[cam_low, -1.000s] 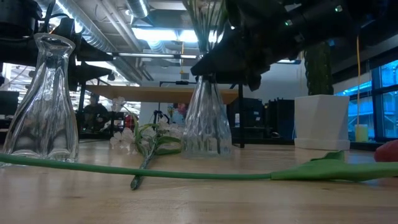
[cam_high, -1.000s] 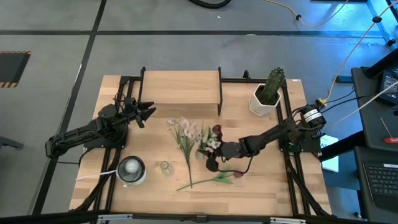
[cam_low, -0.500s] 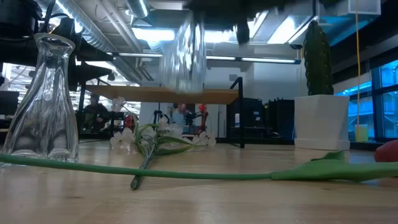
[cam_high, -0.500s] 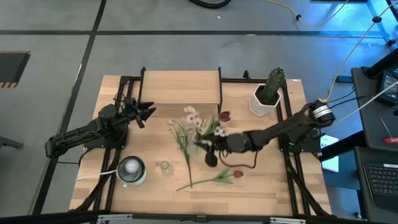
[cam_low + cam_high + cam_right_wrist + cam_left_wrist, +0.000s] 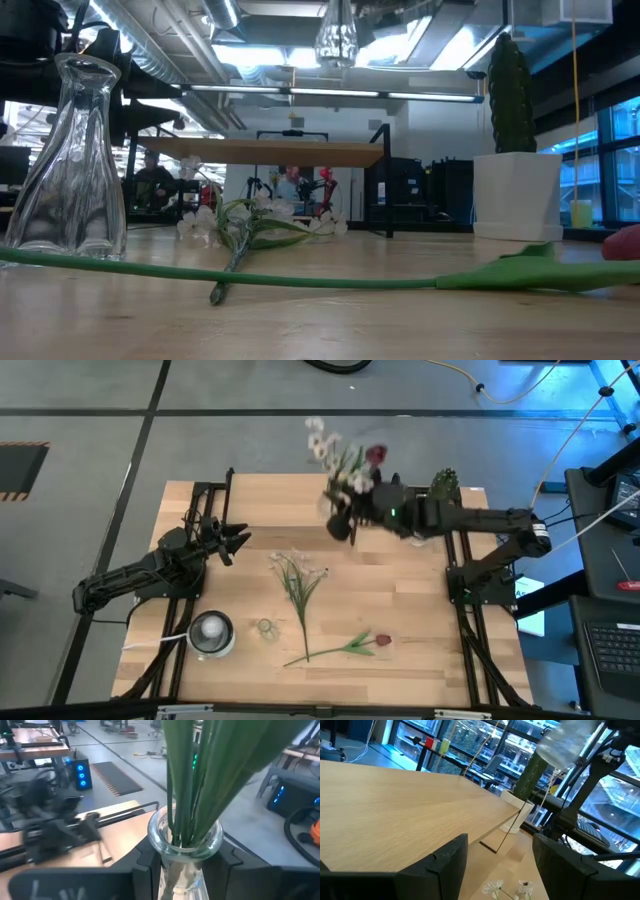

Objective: Pick and place flowers into a vace then onto a shelf
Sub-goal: Put the right transparent vase with flowers on the shelf

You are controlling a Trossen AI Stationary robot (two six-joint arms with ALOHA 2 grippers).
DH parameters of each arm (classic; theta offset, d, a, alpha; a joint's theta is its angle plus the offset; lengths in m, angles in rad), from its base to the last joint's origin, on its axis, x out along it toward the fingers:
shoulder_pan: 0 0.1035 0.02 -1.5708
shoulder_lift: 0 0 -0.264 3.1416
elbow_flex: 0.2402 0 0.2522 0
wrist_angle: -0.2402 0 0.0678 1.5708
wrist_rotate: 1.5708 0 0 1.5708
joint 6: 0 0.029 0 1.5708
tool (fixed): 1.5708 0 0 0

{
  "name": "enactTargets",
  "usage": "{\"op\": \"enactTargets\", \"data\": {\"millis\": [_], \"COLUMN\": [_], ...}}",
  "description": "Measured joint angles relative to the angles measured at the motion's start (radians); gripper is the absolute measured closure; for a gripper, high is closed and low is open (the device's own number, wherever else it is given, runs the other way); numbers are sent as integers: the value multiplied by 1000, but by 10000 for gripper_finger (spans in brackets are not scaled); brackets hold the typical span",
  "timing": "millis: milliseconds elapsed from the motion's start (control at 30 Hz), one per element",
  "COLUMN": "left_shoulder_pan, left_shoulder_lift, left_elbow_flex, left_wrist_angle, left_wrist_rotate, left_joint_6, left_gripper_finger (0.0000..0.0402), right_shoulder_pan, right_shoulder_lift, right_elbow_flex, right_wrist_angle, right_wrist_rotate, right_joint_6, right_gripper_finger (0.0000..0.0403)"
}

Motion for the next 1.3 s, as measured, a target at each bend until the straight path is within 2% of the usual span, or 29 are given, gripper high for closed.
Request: {"op": "enactTargets", "data": {"millis": [100,333,767,1133,1300], "left_shoulder_pan": [0,0,0,0,0], "left_shoulder_lift": [0,0,0,0,0], "left_elbow_flex": [0,0,0,0,0], "left_wrist_angle": [1,1,1,-1,-3], "left_wrist_rotate": [0,0,0,0,0], "left_joint_6": [0,0,0,0,0], "left_gripper_finger": [185,185,185,185,185], "right_shoulder_pan": [-101,-249,-320,-314,-305], "right_shoulder_lift": [3,106,223,224,192], "right_elbow_flex": [4,5,5,4,-85], "right_wrist_angle": [-10,-33,88,87,154], "right_wrist_rotate": [-115,-275,-284,-238,-239], "right_joint_6": [6,30,58,43,35], "right_gripper_finger": [305,305,305,305,305]}}
